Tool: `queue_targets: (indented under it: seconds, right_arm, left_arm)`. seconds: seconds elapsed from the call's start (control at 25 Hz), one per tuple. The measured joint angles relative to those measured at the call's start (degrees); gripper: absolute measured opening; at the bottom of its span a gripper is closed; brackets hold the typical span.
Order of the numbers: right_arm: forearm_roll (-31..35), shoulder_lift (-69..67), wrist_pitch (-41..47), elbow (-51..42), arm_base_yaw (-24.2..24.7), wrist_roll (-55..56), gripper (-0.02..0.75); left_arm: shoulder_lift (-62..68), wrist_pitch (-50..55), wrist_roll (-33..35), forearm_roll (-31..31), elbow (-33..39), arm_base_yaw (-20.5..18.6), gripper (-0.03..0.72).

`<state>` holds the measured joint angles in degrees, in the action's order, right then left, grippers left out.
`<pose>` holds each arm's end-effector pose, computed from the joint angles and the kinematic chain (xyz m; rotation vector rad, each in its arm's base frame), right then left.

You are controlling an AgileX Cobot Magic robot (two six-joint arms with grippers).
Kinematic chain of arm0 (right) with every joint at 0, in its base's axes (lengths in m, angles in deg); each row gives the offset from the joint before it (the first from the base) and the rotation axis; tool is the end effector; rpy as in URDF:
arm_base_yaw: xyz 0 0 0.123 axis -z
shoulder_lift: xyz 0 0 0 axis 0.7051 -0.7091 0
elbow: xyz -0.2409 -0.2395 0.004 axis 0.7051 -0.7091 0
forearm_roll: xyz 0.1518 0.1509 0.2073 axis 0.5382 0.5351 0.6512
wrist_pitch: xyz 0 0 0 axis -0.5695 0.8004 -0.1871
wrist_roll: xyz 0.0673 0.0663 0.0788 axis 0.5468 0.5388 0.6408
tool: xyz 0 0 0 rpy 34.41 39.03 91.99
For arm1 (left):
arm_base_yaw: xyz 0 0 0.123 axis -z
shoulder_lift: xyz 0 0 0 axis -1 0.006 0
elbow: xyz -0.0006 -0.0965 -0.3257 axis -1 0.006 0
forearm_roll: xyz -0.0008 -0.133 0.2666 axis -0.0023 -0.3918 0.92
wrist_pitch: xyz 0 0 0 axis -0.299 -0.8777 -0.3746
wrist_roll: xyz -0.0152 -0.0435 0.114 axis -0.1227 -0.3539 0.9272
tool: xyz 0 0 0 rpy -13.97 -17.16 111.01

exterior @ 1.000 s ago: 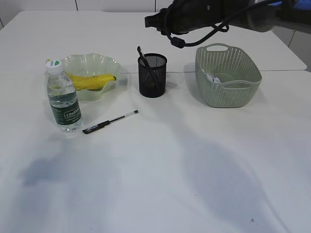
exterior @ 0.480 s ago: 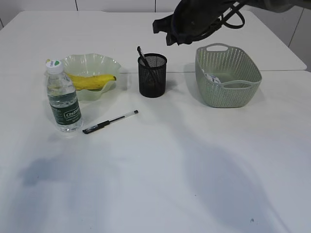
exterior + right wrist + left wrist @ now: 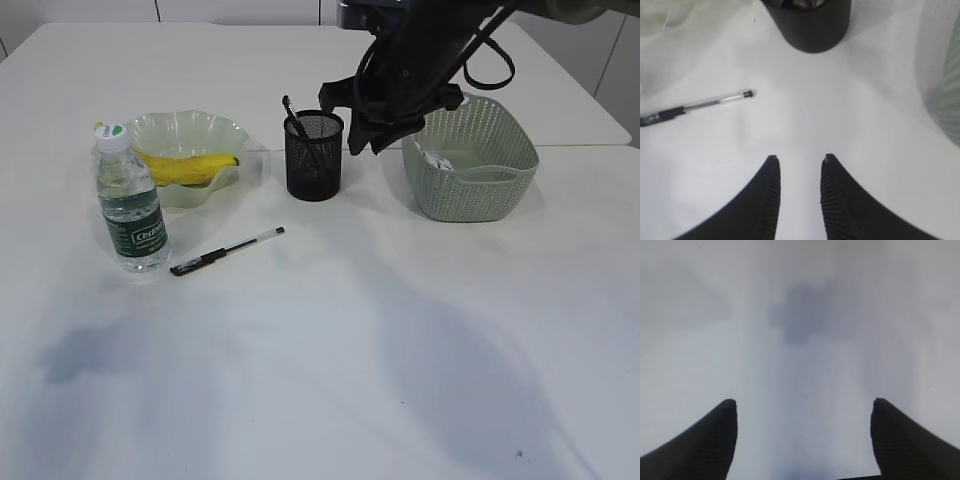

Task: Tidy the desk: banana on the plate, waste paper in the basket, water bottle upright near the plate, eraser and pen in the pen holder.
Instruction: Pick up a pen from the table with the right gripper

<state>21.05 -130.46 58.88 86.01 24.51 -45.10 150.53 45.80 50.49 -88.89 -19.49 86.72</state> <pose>0.5361 0.2120 0.2676 -0.3382 2.6782 0.2869 0.2543 -0.0140 0.2666 -0.2970 2.7739 -0.3467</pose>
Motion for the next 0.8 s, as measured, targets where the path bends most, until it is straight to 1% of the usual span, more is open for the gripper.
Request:
queue_targets:
  seconds: [0.12, 0.28, 0.4, 0.56, 0.8]
  right_arm:
    - [2.3, 0.0, 4.4, 0.0, -0.1, -3.9, 0.211]
    - [1.9, 0.0, 8.4, 1.1, -1.6, -7.9, 0.211]
    - [0.0, 0.0, 8.9, 3.7, -4.2, -11.5, 0.211]
    - [-4.8, 0.1, 8.9, 7.2, -8.1, -16.3, 0.211]
    - [-5.2, 0.2, 7.8, 8.2, -10.2, -20.8, 0.211]
  left_arm:
    - [0.0, 0.0, 0.0, 0.0, 0.0, 0.0, 0.591]
    - [0.0, -0.2, 0.0, 0.0, 0.0, 0.0, 0.591]
    - [0.0, -0.4, 0.0, 0.0, 0.0, 0.0, 0.591]
    - [0.0, -0.5, 0.0, 0.0, 0.0, 0.0, 0.591]
    - [0.0, -0.5, 0.0, 0.0, 0.0, 0.0, 0.591]
